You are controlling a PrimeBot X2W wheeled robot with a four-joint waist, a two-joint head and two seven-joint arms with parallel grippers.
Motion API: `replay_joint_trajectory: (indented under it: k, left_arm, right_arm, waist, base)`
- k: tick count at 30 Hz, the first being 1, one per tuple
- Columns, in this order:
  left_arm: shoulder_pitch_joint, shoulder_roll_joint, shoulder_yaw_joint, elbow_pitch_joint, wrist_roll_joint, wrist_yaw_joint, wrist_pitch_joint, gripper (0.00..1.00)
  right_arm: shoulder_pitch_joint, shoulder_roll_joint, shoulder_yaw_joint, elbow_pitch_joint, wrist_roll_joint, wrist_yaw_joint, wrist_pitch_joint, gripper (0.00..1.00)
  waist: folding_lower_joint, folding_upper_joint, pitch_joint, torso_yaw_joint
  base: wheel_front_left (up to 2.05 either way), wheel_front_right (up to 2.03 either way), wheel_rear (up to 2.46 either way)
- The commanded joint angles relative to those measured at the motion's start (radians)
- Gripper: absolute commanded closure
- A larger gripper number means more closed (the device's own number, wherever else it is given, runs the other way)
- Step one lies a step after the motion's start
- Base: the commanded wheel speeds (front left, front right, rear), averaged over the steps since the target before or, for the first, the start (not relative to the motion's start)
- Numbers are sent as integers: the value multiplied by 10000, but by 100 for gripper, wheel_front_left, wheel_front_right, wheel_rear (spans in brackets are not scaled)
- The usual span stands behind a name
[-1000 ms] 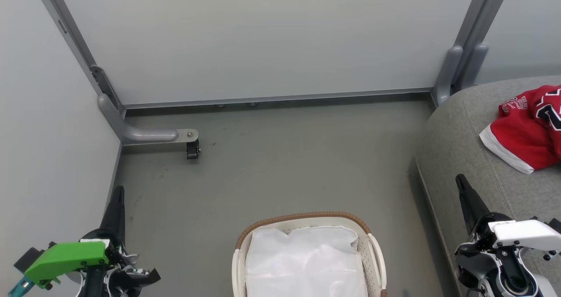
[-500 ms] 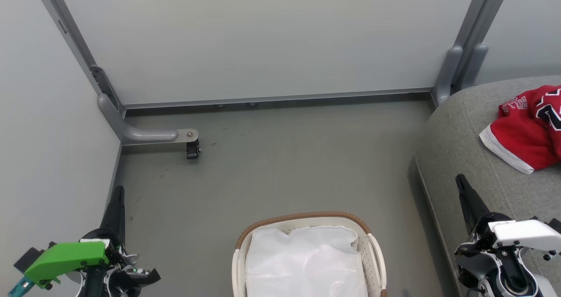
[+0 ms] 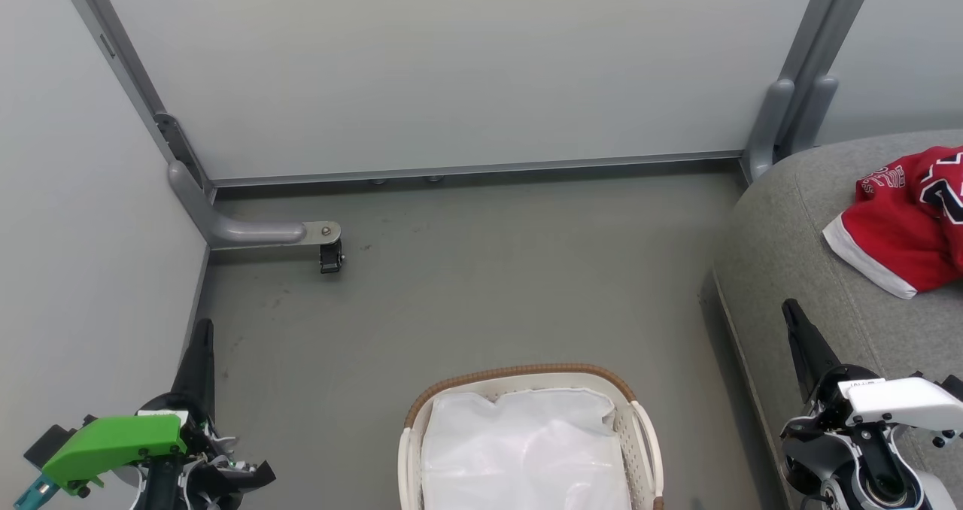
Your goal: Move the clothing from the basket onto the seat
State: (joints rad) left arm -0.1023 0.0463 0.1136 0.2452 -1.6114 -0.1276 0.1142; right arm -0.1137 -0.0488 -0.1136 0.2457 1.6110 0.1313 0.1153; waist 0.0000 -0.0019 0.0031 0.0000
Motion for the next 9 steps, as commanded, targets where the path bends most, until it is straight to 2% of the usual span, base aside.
replay_joint_trajectory:
  k: [1, 9]
  left_arm:
    - [-126, 73, 20, -19, -29, -57, 36, 100]
    - [-126, 73, 20, -20, -30, -57, 35, 100]
  right_arm:
    - [102, -24, -22, -40, 35, -10, 17, 100]
    - [102, -24, -21, -40, 36, -10, 16, 100]
  waist:
    - [0, 19, 0, 0]
    - [0, 19, 0, 0]
  base:
    - [0, 0, 0]
    - [0, 0, 0]
